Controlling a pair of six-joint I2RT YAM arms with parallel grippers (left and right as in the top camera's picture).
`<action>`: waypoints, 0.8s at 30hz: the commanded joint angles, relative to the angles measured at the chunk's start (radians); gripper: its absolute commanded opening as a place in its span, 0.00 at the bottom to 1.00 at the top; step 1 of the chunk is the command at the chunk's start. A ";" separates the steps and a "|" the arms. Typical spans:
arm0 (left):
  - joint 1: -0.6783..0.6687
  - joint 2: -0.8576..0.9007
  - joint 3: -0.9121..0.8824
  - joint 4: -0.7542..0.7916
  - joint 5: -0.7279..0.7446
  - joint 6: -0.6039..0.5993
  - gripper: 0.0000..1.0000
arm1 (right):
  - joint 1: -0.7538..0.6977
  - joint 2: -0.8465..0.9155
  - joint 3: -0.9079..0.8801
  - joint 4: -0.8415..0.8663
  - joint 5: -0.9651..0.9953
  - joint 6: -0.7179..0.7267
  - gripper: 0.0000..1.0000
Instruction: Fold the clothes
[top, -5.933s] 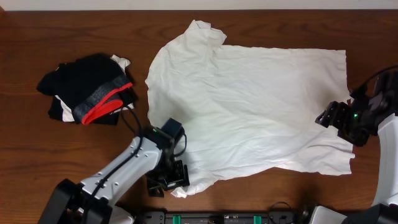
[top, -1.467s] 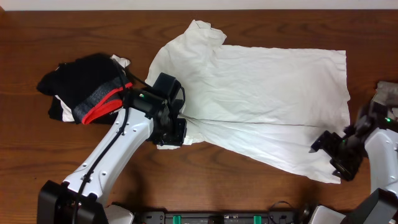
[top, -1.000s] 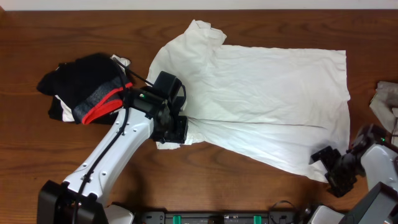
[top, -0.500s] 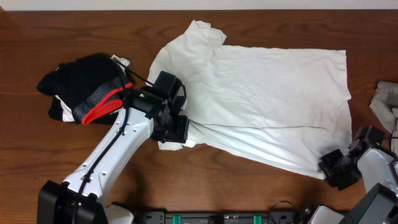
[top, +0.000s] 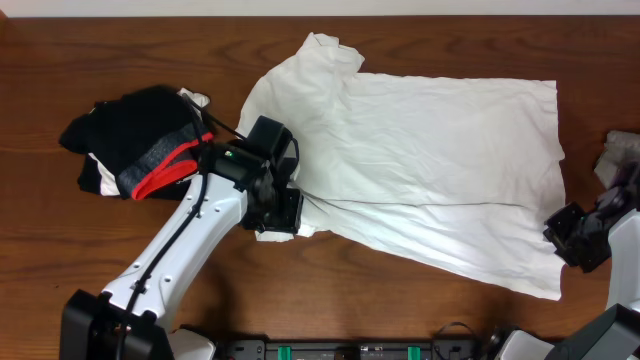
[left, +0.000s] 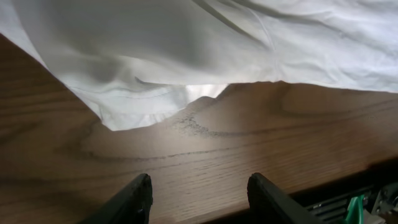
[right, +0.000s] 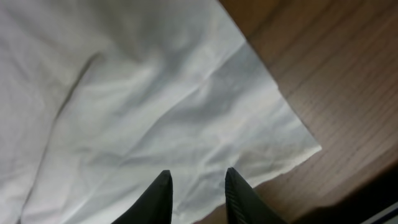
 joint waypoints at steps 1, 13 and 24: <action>-0.034 -0.011 -0.026 -0.010 0.010 0.017 0.53 | -0.002 -0.001 0.006 -0.061 -0.026 -0.050 0.35; -0.072 -0.011 -0.032 0.023 0.009 0.017 0.53 | -0.005 -0.001 -0.272 0.061 -0.034 0.120 0.76; -0.072 -0.011 -0.032 0.022 0.008 0.017 0.53 | -0.005 -0.001 -0.376 0.263 0.054 0.162 0.58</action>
